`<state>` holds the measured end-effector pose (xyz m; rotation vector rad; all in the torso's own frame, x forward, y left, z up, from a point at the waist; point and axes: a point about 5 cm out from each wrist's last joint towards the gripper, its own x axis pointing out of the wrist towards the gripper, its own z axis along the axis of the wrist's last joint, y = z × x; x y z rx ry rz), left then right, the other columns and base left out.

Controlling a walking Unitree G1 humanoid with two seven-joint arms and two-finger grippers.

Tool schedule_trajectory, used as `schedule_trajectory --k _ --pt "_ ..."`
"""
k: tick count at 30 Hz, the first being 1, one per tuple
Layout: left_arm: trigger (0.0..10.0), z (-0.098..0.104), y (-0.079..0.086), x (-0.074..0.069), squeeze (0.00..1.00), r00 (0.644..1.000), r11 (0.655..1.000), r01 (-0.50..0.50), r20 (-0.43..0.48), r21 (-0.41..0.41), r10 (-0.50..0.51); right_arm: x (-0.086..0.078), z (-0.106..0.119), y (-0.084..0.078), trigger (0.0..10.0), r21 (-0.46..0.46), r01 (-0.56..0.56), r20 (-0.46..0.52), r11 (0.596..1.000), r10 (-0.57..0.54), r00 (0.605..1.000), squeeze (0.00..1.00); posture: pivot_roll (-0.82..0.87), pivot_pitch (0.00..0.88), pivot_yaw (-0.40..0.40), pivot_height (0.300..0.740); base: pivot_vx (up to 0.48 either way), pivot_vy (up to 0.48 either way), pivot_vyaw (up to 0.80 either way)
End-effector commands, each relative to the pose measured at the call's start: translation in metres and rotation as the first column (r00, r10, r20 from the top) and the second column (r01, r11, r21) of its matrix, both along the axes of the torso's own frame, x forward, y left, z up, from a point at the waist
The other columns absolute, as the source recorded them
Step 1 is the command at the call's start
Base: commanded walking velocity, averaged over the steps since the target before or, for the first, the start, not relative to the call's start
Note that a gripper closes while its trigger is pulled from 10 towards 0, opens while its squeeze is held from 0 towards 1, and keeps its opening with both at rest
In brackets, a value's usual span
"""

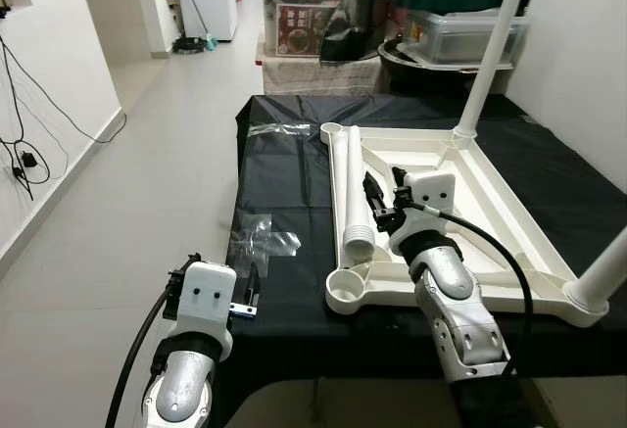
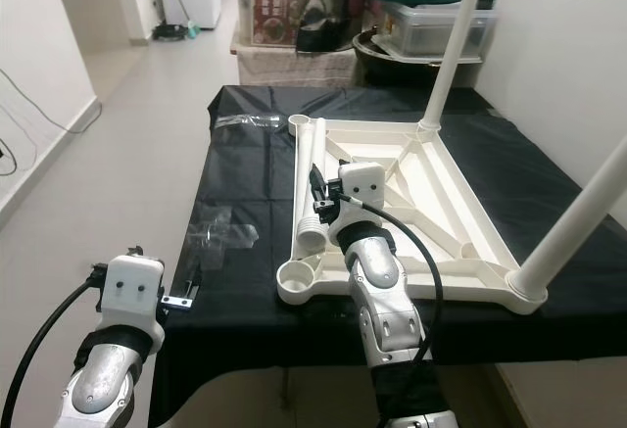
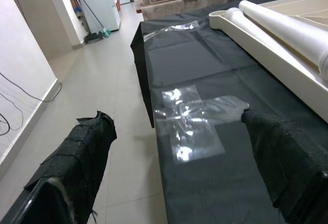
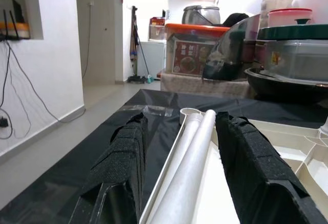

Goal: Building children table

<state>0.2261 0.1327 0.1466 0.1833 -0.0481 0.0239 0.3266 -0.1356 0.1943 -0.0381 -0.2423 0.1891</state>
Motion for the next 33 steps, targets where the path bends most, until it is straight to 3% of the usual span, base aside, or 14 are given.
schedule_trajectory --k 1,10,16,21,22,23,24,28,29,33 --pt "10.0 -0.001 -0.001 -0.001 0.0 1.0 1.0 0.007 -0.004 0.006 -0.007 0.003 -0.006 0.002 10.0 -0.016 -0.02 -0.046 1.0 0.019 0.999 0.0 0.07 0.057 -0.057 0.74 0.0 0.0 0.0" --pt "10.0 -0.005 -0.005 -0.009 0.0 0.999 1.0 0.022 -0.031 -0.007 -0.023 0.006 -0.016 0.007 10.0 -0.021 -0.028 -0.148 0.999 0.025 0.989 0.0 0.07 0.087 -0.058 0.74 0.0 0.0 0.0" --pt "10.0 -0.01 -0.009 -0.022 0.0 0.996 0.998 0.051 -0.068 -0.032 -0.053 0.0 -0.013 0.001 10.0 -0.119 -0.068 -0.095 0.991 0.057 0.994 0.0 0.07 0.126 -0.05 0.74 0.0 0.0 0.0" --pt "10.0 -0.011 -0.011 -0.024 0.0 0.995 0.997 0.062 -0.079 -0.041 -0.065 -0.002 -0.015 -0.005 10.0 -0.112 -0.082 -0.102 0.99 0.071 0.992 0.0 0.07 0.128 -0.05 0.74 0.0 0.0 0.0" --pt "10.0 -0.011 -0.011 -0.024 0.0 0.994 0.997 0.066 -0.082 -0.043 -0.069 -0.002 -0.015 -0.008 10.0 -0.086 -0.082 -0.106 0.993 0.073 0.992 0.1 0.07 0.128 -0.05 0.74 0.0 0.0 0.0" --pt "10.0 -0.011 -0.011 -0.024 0.0 0.994 0.997 0.066 -0.082 -0.043 -0.069 -0.002 -0.015 -0.008 10.0 -0.086 -0.082 -0.106 0.993 0.073 0.992 0.1 0.07 0.128 -0.05 0.74 0.0 0.0 0.0" --pt "10.0 -0.012 -0.011 -0.024 0.0 0.994 0.997 0.068 -0.085 -0.044 -0.072 -0.002 -0.012 -0.014 10.0 -0.05 -0.082 -0.098 0.995 0.076 0.992 1.0 0.07 0.123 -0.046 0.74 0.0 0.0 0.0" --pt "10.0 -0.013 -0.012 -0.024 0.0 0.993 0.997 0.071 -0.087 -0.044 -0.074 -0.003 -0.01 -0.016 10.0 -0.029 -0.096 -0.098 0.995 0.093 0.991 1.0 0.07 0.118 -0.047 0.74 0.0 0.0 0.0" --pt "10.0 -0.013 -0.012 -0.023 0.0 0.993 0.997 0.071 -0.088 -0.044 -0.075 -0.006 -0.01 -0.014 10.0 -0.04 -0.123 -0.096 0.992 0.118 0.988 0.0 0.07 0.113 -0.045 0.74 0.0 0.0 0.0" --pt "10.0 -0.014 -0.011 -0.023 0.0 0.993 0.996 0.073 -0.09 -0.044 -0.077 -0.015 -0.018 -0.008 10.0 -0.101 -0.225 -0.124 0.969 0.212 0.969 0.0 0.06 0.107 -0.043 0.74 0.0 0.0 0.0"
